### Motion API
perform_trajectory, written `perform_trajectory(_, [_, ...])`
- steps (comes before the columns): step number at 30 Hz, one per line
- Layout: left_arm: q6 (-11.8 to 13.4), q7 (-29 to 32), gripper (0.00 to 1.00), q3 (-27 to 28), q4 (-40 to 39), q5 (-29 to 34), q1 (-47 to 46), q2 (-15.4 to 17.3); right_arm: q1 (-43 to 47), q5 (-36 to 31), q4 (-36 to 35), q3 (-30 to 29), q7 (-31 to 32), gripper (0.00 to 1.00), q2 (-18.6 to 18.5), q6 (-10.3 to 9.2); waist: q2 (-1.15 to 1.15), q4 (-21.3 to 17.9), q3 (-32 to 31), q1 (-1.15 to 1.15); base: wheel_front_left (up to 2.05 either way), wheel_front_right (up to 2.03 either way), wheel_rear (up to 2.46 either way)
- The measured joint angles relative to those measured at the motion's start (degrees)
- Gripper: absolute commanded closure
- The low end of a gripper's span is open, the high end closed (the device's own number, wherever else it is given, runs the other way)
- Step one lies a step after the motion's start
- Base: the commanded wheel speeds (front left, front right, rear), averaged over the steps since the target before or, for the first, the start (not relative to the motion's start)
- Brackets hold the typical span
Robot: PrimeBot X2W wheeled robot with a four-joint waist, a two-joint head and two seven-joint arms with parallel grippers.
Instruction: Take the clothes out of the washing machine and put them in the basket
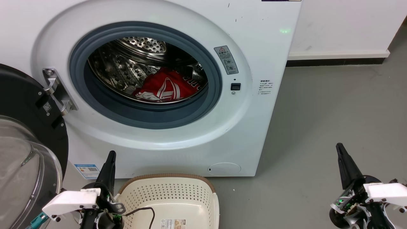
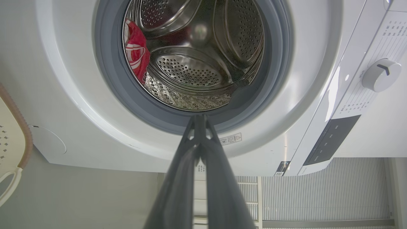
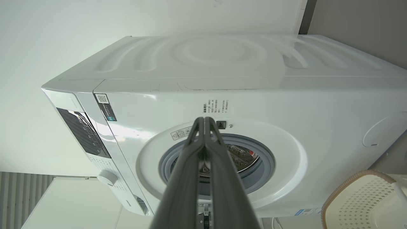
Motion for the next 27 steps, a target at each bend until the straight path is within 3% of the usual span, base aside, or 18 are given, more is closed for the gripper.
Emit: perform_trajectory(27, [0.0,0.0,1.00,0.0,0.0,0.0,0.0,0.0,0.0,0.0,0.0,0.0,0.0,1.00,0.0,0.00,0.00,0.0,0.0,0.00,0.00,0.00,0.00])
